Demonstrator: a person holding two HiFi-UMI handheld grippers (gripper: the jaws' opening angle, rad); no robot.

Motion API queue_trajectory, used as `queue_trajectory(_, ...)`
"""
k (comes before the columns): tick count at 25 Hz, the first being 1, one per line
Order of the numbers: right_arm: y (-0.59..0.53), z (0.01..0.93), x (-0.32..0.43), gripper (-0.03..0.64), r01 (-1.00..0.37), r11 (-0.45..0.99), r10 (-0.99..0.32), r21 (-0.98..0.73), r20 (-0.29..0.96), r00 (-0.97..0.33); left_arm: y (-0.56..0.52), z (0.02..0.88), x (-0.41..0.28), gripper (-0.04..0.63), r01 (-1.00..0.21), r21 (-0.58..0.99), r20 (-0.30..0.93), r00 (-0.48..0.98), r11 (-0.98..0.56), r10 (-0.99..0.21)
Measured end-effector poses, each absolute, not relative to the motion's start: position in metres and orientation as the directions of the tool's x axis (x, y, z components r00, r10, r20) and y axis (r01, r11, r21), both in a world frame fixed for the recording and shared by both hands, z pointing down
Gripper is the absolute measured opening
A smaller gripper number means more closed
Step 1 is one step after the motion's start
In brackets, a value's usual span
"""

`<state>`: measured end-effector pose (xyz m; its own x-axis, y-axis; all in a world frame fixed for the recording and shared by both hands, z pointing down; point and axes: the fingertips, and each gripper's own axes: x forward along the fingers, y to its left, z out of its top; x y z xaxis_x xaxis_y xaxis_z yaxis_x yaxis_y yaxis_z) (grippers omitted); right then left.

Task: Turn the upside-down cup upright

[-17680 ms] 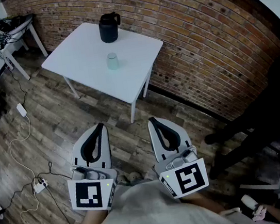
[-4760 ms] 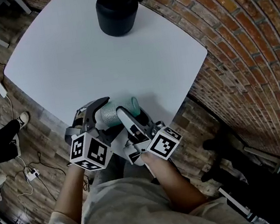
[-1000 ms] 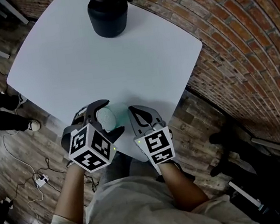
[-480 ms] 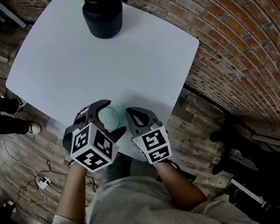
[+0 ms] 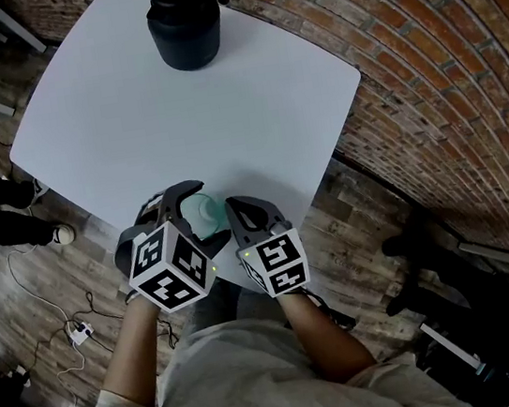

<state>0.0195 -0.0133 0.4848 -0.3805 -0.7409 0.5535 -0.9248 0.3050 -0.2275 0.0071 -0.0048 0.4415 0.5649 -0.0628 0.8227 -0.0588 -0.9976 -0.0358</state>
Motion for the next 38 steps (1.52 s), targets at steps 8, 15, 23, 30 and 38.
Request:
queue_trajectory(8,-0.011,0.487,0.017,0.006,-0.918,0.3,-0.739,-0.26,0.544,-0.396,-0.002,0.441,0.01,0.383,-0.047,-0.036,0.827,0.56,-0.998,-0.056)
queue_trajectory(15,-0.014,0.481,0.023,0.006,-0.934,0.289,-0.767,-0.211,0.532,-0.357,-0.001,0.452,0.009,0.383,-0.022,-0.044,0.86,0.508,-0.999,-0.049)
queue_trajectory(23,-0.008,0.422,0.037,0.006,-0.95,0.273,-0.845,-0.155,0.433,-0.313,0.0,0.455,0.01,0.383,0.004,-0.054,0.881,0.471,-0.999,-0.046)
queue_trajectory(30,0.02,0.335,0.044,0.006,-0.953,0.277,-0.916,-0.123,0.266,-0.3,0.0,0.459,0.011,0.383,0.043,-0.062,0.901,0.432,-0.997,-0.037)
queue_trajectory(38,0.06,0.285,0.039,0.006,-0.949,0.285,-0.927,-0.133,0.213,-0.309,0.001,0.462,0.014,0.383,0.071,-0.071,0.912,0.408,-0.995,-0.036)
